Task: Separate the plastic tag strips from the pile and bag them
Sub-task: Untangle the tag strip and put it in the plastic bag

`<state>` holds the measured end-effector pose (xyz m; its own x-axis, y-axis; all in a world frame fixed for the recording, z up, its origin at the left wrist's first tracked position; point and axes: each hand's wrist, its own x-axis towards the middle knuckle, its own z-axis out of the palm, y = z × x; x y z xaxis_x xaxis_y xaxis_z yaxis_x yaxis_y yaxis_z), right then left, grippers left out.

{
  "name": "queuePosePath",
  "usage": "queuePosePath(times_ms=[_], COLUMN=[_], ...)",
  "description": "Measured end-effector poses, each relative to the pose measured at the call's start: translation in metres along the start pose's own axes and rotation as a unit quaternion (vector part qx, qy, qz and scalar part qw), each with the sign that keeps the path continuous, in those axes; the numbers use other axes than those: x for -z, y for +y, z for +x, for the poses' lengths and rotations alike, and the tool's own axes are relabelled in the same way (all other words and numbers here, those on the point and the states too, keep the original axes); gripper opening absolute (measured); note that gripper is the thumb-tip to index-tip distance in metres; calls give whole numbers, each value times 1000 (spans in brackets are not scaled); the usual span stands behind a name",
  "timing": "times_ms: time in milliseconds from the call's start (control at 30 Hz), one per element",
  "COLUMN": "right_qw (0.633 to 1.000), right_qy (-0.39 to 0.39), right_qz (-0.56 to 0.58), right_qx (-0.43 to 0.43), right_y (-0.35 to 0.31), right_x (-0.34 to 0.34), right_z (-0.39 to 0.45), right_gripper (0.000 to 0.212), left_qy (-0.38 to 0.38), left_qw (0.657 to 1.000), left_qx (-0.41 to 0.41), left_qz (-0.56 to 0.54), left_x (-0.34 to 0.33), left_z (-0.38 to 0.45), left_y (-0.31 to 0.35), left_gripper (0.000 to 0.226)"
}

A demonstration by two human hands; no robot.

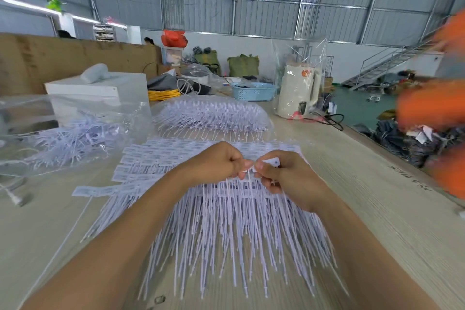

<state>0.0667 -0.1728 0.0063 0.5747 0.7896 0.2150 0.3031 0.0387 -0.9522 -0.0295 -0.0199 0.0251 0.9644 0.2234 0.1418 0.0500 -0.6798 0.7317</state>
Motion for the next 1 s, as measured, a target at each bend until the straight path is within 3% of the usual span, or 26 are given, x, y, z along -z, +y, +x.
queuePosePath(times_ms=[100,200,300,400,533,667,733,833,1000], right_qw=[999,986,962,972,966,962,984,1000,999], right_qy=[19,75,138,183,201,121,56,19,0], right_qz=[-5,-94,-156,-72,153,244,170,-25,9], right_qx=[28,113,178,129,53,1,-15,-3,33], right_y=[-1,-1,-2,-3,-13,-18,-17,-11,-4], right_x=[-1,-6,-6,6,22,27,18,-4,-21], right_z=[-1,1,3,2,-1,-3,-4,-1,4], right_gripper=[11,15,19,10,15,17,18,23,15], left_qy=[10,7,-32,-43,-64,-84,-87,-84,-62], left_qw=[999,988,975,981,989,994,995,994,994], left_qx=[22,62,83,60,54,62,52,24,-2], left_qz=[-40,-143,-204,-181,-118,-23,13,67,88], left_x=[-5,-3,1,2,4,7,7,4,3], left_z=[2,4,0,-4,-6,-8,-9,-10,-9], left_y=[3,6,6,8,8,9,11,15,13], left_gripper=[37,38,54,45,22,20,20,10,27])
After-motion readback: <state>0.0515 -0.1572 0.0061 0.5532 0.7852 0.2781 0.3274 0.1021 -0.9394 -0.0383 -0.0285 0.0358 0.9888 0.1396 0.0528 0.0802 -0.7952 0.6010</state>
